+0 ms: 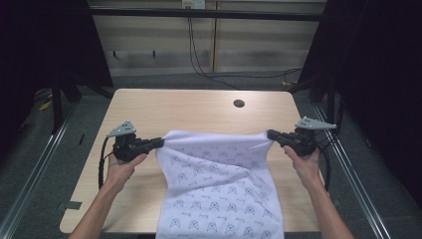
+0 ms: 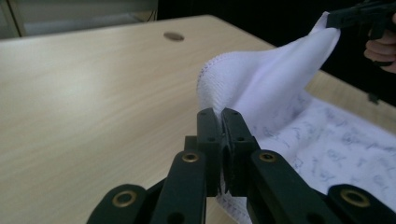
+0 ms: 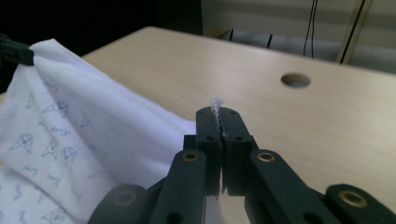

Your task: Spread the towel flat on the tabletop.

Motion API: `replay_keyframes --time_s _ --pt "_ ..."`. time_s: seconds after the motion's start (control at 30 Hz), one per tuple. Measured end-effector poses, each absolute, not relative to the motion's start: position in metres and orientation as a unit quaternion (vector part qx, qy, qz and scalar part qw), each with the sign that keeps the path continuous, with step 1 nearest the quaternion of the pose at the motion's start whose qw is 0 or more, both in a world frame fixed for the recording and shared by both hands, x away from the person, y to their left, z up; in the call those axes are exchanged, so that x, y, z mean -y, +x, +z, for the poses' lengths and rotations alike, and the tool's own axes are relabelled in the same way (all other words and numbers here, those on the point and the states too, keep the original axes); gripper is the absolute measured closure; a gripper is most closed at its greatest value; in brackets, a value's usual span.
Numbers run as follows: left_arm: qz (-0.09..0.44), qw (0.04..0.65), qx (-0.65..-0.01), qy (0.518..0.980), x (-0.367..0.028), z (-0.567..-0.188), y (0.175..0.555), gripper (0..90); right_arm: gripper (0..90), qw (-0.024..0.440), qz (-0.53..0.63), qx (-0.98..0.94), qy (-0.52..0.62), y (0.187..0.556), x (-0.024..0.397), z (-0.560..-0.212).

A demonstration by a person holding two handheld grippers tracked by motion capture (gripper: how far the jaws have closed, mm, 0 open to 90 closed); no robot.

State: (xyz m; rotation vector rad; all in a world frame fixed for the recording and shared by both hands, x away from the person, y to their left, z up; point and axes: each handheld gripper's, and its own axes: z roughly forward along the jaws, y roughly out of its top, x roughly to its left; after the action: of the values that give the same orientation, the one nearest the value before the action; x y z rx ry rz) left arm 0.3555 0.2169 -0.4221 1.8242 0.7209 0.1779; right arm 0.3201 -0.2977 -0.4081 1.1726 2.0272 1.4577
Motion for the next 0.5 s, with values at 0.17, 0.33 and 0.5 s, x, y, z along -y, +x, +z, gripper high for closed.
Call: replay_keyframes --time_s 0.17,0.33,0.5 --pt "0.109 0.565 -0.283 0.767 -0.212 -0.388 0.355 87.3 87.9 0.216 0.541 -0.71 0.397 0.321 0.293 -0.375" --pt "0.132 0.566 -0.3 0.757 -0.211 -0.361 0.389 87.3 87.9 0.235 0.555 -0.691 0.399 0.34 0.292 -0.349" --pt "0.16 0.546 -0.351 0.744 -0.202 -0.353 0.426 75.8 87.9 0.26 0.558 -0.666 0.422 0.373 0.294 -0.335"
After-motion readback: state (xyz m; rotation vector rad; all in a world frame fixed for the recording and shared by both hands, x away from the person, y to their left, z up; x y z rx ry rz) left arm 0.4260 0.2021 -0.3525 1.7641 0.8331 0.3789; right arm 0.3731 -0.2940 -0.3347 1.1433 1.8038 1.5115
